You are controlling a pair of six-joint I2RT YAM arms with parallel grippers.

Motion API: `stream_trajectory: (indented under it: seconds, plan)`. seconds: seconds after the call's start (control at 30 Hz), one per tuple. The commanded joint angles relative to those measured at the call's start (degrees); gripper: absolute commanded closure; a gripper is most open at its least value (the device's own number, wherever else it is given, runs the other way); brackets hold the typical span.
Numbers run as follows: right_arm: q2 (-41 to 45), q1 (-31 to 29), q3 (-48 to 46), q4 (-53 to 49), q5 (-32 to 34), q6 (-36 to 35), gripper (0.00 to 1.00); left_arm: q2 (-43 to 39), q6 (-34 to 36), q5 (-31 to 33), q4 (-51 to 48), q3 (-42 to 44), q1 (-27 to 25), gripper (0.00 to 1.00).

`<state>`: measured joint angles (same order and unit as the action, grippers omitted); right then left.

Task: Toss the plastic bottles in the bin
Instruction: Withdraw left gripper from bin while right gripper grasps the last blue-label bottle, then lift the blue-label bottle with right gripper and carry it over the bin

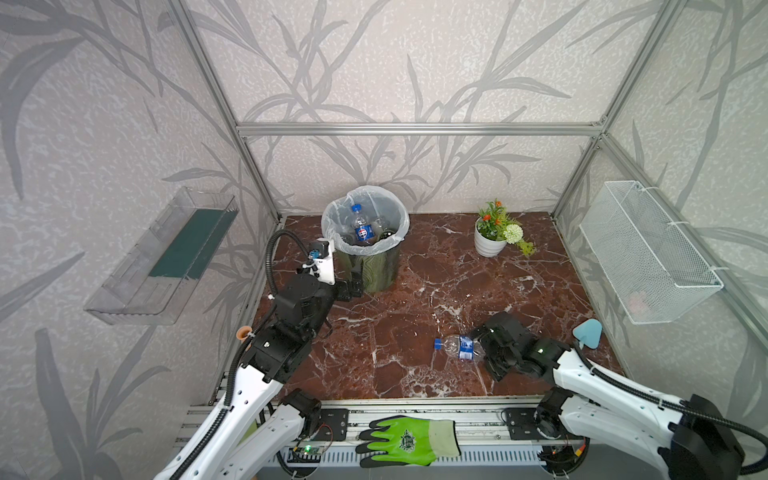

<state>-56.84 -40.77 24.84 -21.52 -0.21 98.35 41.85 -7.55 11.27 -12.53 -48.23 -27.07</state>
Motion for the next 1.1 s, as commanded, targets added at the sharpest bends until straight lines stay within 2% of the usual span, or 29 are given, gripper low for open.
stream_trajectory:
  seconds: [0.0,0.2,0.4,0.73,0.9,1.07]
  plan:
    - [-4.32,-0.18,1.52,4.15,2.29,-0.27,0.01,-0.36,-0.51,1.39,-1.00,0.68,-0.26,0.02]
    - [-16.17,0.16,4.97,9.85,-0.13,-3.77,0.00,-0.09,-0.18,1.93,-1.34,0.79,-0.26,0.02]
    - [-21.50,1.54,7.79,10.01,1.18,-7.59,0.03,-1.08,0.06,2.71,-2.91,0.88,-0.18,0.01]
    - [-29.18,4.98,11.99,10.76,0.05,-17.81,0.33,-2.79,-0.52,4.92,-4.82,2.18,-0.13,0.01]
    - [-31.51,5.60,14.44,11.00,0.37,-24.15,0.41,-4.75,-1.77,9.85,-6.57,2.76,-0.10,0.01]
    - [-30.08,6.54,13.60,18.84,0.16,-27.82,0.47,-7.37,-3.74,14.44,-7.96,4.34,-0.09,0.01]
